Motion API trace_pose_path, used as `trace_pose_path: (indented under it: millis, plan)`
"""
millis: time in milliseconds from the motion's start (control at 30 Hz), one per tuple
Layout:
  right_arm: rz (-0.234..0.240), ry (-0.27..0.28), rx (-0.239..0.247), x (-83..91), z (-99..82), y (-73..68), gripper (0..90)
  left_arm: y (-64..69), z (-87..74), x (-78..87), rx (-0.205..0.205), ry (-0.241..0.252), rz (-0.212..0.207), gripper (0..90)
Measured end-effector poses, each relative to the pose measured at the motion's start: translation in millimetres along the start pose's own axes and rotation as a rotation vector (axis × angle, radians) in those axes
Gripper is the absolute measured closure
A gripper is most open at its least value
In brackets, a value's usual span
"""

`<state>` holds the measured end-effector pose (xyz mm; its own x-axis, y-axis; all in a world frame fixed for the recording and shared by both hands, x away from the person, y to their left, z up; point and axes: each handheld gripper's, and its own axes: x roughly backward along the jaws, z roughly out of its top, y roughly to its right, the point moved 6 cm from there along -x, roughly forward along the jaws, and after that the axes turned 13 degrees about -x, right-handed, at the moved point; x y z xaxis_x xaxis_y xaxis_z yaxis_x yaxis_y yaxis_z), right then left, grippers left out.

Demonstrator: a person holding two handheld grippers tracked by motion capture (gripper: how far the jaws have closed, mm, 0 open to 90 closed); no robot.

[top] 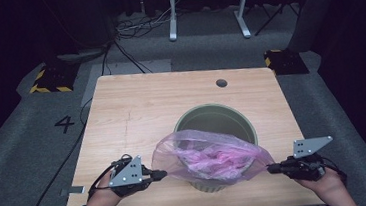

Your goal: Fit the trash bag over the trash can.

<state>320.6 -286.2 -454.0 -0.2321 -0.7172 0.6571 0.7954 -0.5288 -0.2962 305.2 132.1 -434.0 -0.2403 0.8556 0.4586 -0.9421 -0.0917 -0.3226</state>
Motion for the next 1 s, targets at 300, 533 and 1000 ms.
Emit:
trace_pose_path:
  millis: [300, 533, 1000]
  plan:
    - [-0.040, 0.218, 0.072, 28.5, 22.1, -16.4, 49.8, -8.0, 18.9, 22.7, 0.044, 0.063, 0.145, 43.0]
    - [-0.062, 0.304, 0.133, 45.8, 40.2, -34.5, 44.7, -29.3, 26.9, 34.0, 0.107, 0.085, 0.268, 42.0]
    - [0.010, 0.396, 0.165, 77.9, 57.4, -49.0, 42.7, -56.3, 28.5, 24.6, 0.143, 0.036, 0.305, 42.0]
